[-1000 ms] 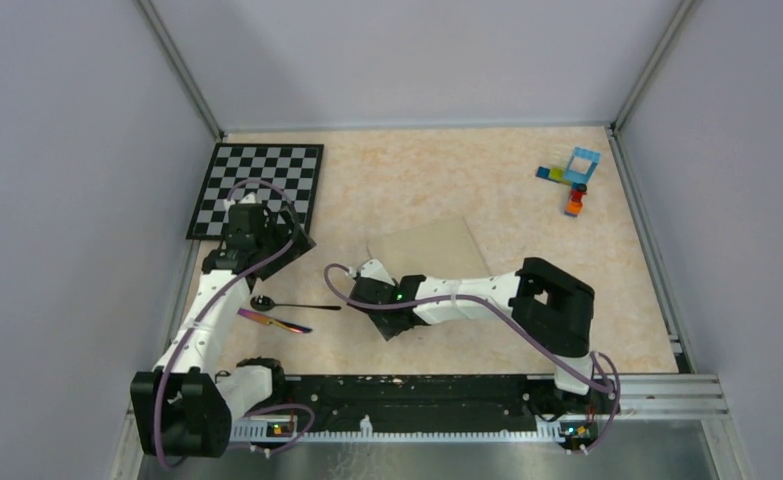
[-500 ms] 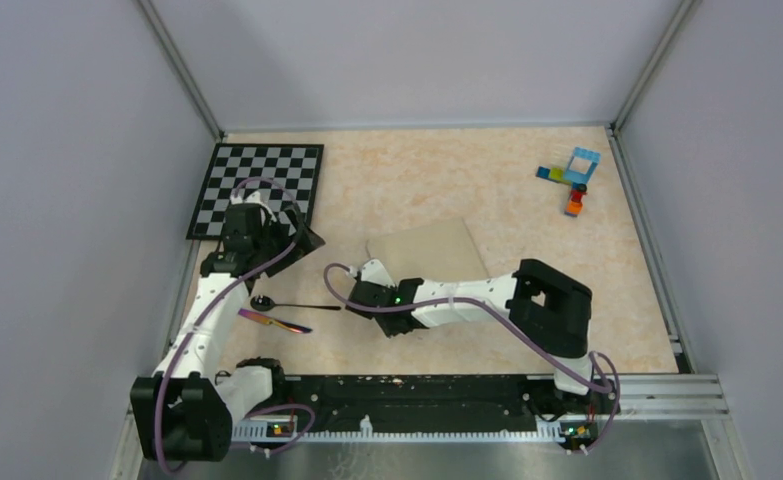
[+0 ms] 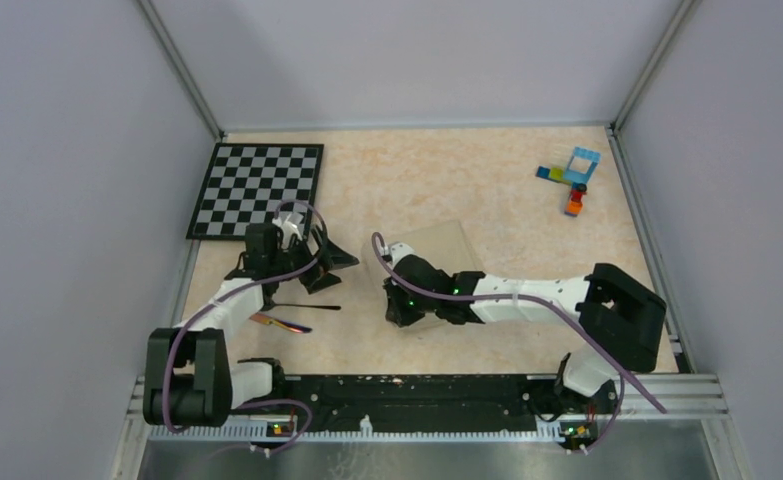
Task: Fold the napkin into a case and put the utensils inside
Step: Pick up the lower triangle-folded napkin from the center of the board.
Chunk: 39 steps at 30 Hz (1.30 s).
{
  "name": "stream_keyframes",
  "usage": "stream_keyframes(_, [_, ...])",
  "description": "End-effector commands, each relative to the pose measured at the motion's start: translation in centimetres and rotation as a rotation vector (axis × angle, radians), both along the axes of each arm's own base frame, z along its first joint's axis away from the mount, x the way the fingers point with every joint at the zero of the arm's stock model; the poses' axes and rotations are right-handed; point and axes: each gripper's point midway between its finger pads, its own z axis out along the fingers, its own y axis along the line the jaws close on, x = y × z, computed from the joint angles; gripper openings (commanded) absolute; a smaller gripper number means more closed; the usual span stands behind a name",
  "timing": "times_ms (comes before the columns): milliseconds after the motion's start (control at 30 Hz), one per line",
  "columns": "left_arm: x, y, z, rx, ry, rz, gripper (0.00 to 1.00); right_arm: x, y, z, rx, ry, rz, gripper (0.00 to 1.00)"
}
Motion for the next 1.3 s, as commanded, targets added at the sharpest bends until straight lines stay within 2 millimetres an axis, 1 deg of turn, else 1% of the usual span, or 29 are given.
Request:
stream_keyframes(0, [0.3,-1.3,1.7,-0.061,-0.089,-0.043,0.99,-0.1,1.3,1.6,0.081,0.011,0.037,0.0])
stream_keyframes(67, [0.1,-1.2,1.5,-0.048,-0.087,-0.04,0.99,-0.2,0.9,0.7,0.011,0.024,0.048,0.0])
stream_keyframes(133, [-0.1,-1.1,1.3,-0.027,-0.09,-0.041,0.99,0.0,-0.5,-0.9,-0.115,0.025,0.023,0.0])
stream_keyframes(200, [-0.2,-0.8,1.2,-0.002,-0.098,-0.044,0.99,0.1,-1.7,-2.0,-0.232,0.006,0.02,0.0])
stream_keyframes(300, [-0.6,-0.8,0.7,0.017,-0.079,-0.064,0.99,0.0,-2.9,-2.8,-0.335,-0.019,0.026,0.0])
stream_keyframes(333, [-0.7,-0.8,0.7,0.018,-0.084,-0.073,0.99,-0.1,-2.9,-2.9,-0.342,-0.016,0.03,0.0])
stream_keyframes(367, [-0.7,-0.9,0.7,0.016,-0.082,-0.08,0.99,-0.3,-2.9,-2.9,-0.348,-0.006,0.034,0.04])
stream_keyframes(433, [-0.8,-1.1,0.6,0.014,-0.081,-0.091,0.99,-0.5,-2.8,-2.3,-0.336,0.012,0.033,0.28])
stream_keyframes(467, [-0.8,-1.2,0.6,0.013,-0.083,-0.098,0.99,-0.7,-2.5,-1.5,-0.313,0.02,0.036,0.39])
stream_keyframes(500, [-0.9,-1.4,0.6,0.013,-0.084,-0.107,0.99,-0.8,-2.3,-0.5,-0.283,0.021,0.029,0.46])
stream_keyframes(533, [-1.0,-1.6,0.6,0.015,-0.086,-0.114,0.99,-0.7,-2.2,0.6,-0.249,0.026,0.021,0.52])
stream_keyframes(567, [-1.1,-1.8,0.5,0.018,-0.087,-0.123,0.99,-0.5,-2.2,2.1,-0.199,0.026,0.008,0.55])
stream_keyframes(600, [-1.1,-2.0,0.4,0.021,-0.085,-0.133,0.99,-0.2,-2.7,2.9,-0.17,0.033,-0.015,0.58])
stream_keyframes(633, [-1.3,-2.3,0.2,0.024,-0.082,-0.143,0.99,0.5,-3.7,3.5,-0.15,0.039,-0.05,0.59])
stream_keyframes(667, [-1.5,-2.7,0.1,0.025,-0.078,-0.159,0.99,1.3,-5.0,3.7,-0.14,0.047,-0.093,0.6])
stream_keyframes(733, [-1.8,-3.3,-0.2,0.03,-0.072,-0.18,0.99,2.9,-8.7,2.7,-0.13,0.092,-0.198,0.59])
stream_keyframes(800, [-2.1,-3.8,-0.3,0.033,-0.069,-0.199,0.99,4.6,-13.0,1.5,-0.113,0.149,-0.317,0.54])
stream_keyframes(867, [-2.3,-4.3,-0.2,0.036,-0.069,-0.211,0.99,5.9,-17.0,0.8,-0.106,0.165,-0.424,0.46])
stream_keyframes(900, [-2.3,-4.4,-0.1,0.037,-0.072,-0.215,0.99,6.3,-18.6,0.5,-0.104,0.173,-0.467,0.43])
stream_keyframes(967, [-2.4,-4.4,0.0,0.04,-0.075,-0.216,0.99,7.2,-21.9,0.4,-0.092,0.194,-0.56,0.41])
stream_keyframes(1033, [-2.3,-4.3,0.1,0.049,-0.079,-0.215,0.99,7.4,-23.6,0.3,-0.088,0.199,-0.6,0.42])
stream_keyframes(1067, [-2.3,-4.3,0.2,0.05,-0.08,-0.215,0.99,7.4,-24.0,0.3,-0.088,0.201,-0.604,0.43])
stream_keyframes(1133, [-2.3,-4.3,0.3,0.053,-0.081,-0.215,0.99,7.2,-24.0,0.0,-0.081,0.217,-0.598,0.43])
stream_keyframes(1267, [-2.1,-4.4,0.7,0.051,-0.088,-0.215,0.99,6.8,-24.0,-1.5,-0.114,0.273,-0.591,0.42])
